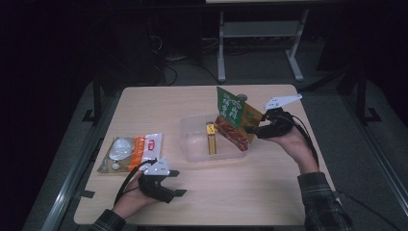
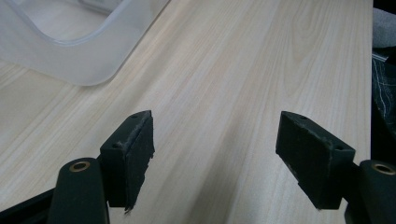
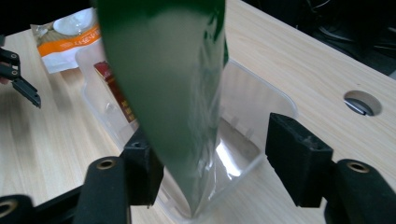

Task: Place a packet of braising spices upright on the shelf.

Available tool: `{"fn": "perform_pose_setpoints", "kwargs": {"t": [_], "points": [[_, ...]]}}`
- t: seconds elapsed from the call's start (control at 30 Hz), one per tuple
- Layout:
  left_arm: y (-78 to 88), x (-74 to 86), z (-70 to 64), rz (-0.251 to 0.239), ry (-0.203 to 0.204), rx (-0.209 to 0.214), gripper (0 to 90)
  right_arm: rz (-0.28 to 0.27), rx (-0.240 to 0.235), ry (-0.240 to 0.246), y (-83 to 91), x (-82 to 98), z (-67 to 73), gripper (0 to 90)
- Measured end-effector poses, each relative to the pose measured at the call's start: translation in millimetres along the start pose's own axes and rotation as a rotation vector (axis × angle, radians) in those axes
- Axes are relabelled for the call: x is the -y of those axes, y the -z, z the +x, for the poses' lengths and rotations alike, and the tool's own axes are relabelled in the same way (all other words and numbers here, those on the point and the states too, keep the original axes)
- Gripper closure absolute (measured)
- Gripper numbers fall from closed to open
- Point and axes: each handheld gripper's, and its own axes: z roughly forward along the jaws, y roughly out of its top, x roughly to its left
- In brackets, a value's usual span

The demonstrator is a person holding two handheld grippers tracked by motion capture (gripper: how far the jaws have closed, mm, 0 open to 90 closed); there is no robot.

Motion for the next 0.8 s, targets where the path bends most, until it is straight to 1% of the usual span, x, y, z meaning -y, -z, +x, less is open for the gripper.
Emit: {"fn": "perform_pose_setpoints", "kwargs": {"t": [0.07, 0.13, 0.2, 0.23, 0.3, 0.33, 0.4, 0.43, 0.47, 0.5, 0.53, 0.57, 0.6, 0.63, 0.7, 0.77, 0.8], "points": [[0.3, -0.3, -0.6, 0.000, -0.003, -0.002, 27.1, 0.001, 0.010, -0.010, 3.9, 5.2, 0.6, 35.8], [0.9, -0.5, -1.0, 0.002, -0.002, -0.003, 27.1, -0.003, 0.006, -0.008, 7.7, 11.8, 2.4, 34.3], [1.0, -0.3, -1.1, 0.004, -0.002, -0.007, 27.1, 0.022, 0.026, -0.009, 10.7, 18.2, 5.5, 32.8], [1.3, -0.2, -1.1, 0.006, -0.003, -0.009, 27.1, 0.015, 0.035, 0.000, 13.2, 22.2, 7.3, 32.9], [1.8, -0.1, -1.3, 0.007, -0.002, -0.011, 27.1, 0.010, 0.023, -0.016, 17.0, 29.1, 9.0, 33.0], [2.2, -0.2, -1.4, 0.008, -0.001, -0.010, 27.1, 0.012, 0.026, -0.020, 18.3, 32.7, 10.7, 33.0], [3.1, 0.0, -0.7, 0.014, -0.010, -0.012, 27.1, 0.010, 0.017, -0.027, 20.2, 40.3, 14.0, 33.0], [3.4, 0.2, -0.3, 0.016, -0.009, -0.014, 27.1, 0.014, 0.014, -0.028, 20.5, 44.2, 16.1, 33.0], [3.6, 0.5, 0.3, 0.016, -0.006, -0.017, 27.1, 0.014, 0.015, -0.019, 20.4, 48.4, 18.4, 33.1], [3.8, 0.5, 1.3, 0.016, -0.011, -0.023, 27.1, 0.022, 0.013, -0.024, 19.9, 52.1, 21.5, 33.0], [3.9, 0.9, 1.3, 0.013, -0.002, -0.025, 27.1, 0.030, 0.013, -0.012, 18.8, 56.0, 24.2, 33.0], [4.5, 1.0, 1.9, 0.011, -0.002, -0.032, 27.1, 0.037, 0.011, -0.011, 18.0, 59.5, 27.6, 33.1], [5.1, 1.1, 2.7, 0.011, -0.006, -0.037, 27.1, 0.041, 0.007, -0.007, 16.9, 63.1, 30.5, 33.0], [5.8, 1.3, 2.5, 0.011, 0.003, -0.040, 27.2, 0.041, 0.005, -0.004, 15.7, 66.7, 33.6, 33.0], [8.1, 1.5, 3.8, 0.014, 0.002, -0.049, 27.2, 0.050, -0.006, -0.003, 13.6, 72.9, 39.4, 32.2], [11.4, 2.3, 5.2, 0.013, 0.016, -0.068, 27.2, 0.050, -0.007, 0.011, 11.7, 79.1, 45.5, 30.8], [14.0, 2.5, 6.7, 0.015, 0.017, -0.082, 27.2, 0.055, -0.014, 0.001, 11.4, 82.0, 49.0, 30.1]]}}
